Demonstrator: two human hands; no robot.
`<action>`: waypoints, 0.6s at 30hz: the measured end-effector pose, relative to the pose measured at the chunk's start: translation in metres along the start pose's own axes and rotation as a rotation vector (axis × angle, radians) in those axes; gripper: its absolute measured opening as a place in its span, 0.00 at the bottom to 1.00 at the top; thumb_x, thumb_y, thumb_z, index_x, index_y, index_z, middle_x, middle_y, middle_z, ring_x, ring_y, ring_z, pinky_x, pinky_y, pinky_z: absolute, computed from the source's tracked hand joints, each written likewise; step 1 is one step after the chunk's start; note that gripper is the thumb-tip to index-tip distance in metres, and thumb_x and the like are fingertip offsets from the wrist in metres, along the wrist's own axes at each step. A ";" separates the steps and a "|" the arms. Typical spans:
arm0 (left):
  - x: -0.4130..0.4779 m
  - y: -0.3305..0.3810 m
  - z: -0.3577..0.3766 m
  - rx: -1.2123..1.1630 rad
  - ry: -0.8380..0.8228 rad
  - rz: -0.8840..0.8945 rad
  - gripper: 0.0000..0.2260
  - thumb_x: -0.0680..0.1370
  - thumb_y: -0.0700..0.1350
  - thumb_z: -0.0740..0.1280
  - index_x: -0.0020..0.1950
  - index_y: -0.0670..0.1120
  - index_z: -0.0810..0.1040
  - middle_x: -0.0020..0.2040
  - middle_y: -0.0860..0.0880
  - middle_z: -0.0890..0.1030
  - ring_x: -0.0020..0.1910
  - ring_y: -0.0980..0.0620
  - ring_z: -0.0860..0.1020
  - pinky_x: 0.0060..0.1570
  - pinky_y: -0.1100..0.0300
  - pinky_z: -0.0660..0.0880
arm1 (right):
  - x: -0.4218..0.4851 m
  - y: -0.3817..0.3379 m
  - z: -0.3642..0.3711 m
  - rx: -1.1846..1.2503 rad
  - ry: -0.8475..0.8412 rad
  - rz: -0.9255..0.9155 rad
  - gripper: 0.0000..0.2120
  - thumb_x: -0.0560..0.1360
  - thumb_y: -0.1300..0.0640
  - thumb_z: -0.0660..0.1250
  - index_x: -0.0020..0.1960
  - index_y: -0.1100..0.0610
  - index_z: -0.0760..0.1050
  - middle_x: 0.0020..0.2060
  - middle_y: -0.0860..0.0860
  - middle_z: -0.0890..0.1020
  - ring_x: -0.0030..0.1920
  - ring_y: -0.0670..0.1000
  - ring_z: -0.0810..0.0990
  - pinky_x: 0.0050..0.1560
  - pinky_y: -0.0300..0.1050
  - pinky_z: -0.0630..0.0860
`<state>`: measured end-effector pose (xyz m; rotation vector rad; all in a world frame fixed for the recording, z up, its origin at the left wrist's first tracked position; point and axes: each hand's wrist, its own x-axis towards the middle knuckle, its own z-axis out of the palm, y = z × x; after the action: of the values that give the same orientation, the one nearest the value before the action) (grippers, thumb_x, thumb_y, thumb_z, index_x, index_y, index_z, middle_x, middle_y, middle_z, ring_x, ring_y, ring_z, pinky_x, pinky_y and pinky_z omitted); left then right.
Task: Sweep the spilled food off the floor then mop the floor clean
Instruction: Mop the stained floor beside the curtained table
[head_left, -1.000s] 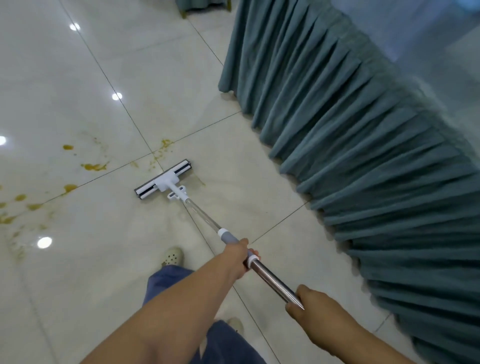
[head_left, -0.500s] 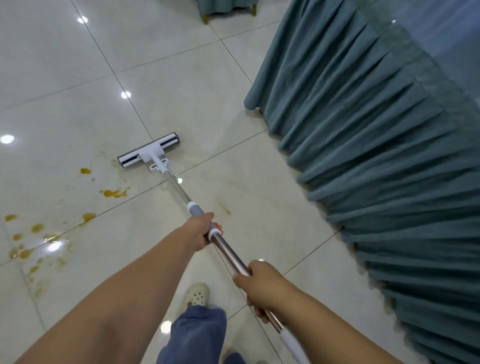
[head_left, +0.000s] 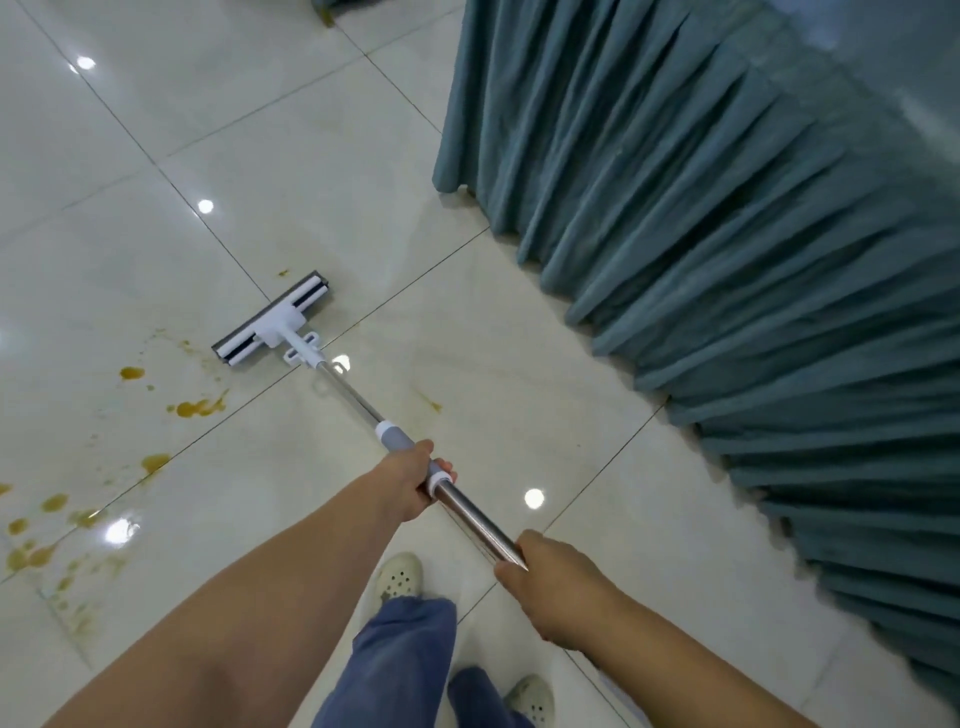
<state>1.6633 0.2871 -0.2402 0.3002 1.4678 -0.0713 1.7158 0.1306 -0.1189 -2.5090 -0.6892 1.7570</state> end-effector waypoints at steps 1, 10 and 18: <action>-0.004 -0.016 0.009 0.006 -0.011 -0.014 0.10 0.82 0.42 0.59 0.42 0.40 0.66 0.32 0.44 0.68 0.28 0.51 0.68 0.16 0.64 0.73 | -0.008 0.018 -0.001 -0.022 -0.004 -0.003 0.14 0.81 0.47 0.56 0.58 0.56 0.69 0.46 0.51 0.75 0.45 0.50 0.76 0.40 0.40 0.74; -0.055 -0.203 0.115 0.046 -0.092 -0.145 0.10 0.80 0.45 0.63 0.55 0.39 0.68 0.34 0.44 0.73 0.30 0.50 0.72 0.24 0.58 0.77 | -0.106 0.218 -0.017 -0.150 0.032 0.054 0.11 0.81 0.45 0.56 0.53 0.53 0.66 0.36 0.45 0.69 0.35 0.44 0.70 0.31 0.34 0.65; -0.100 -0.362 0.184 0.015 -0.189 -0.208 0.09 0.80 0.44 0.64 0.51 0.39 0.69 0.35 0.45 0.73 0.31 0.49 0.73 0.34 0.55 0.79 | -0.209 0.351 -0.023 -0.143 0.014 0.212 0.15 0.81 0.45 0.56 0.60 0.55 0.69 0.38 0.48 0.72 0.30 0.46 0.72 0.28 0.36 0.70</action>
<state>1.7472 -0.1188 -0.1852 0.1480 1.3072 -0.2717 1.8007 -0.2544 -0.0102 -2.7803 -0.5878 1.8101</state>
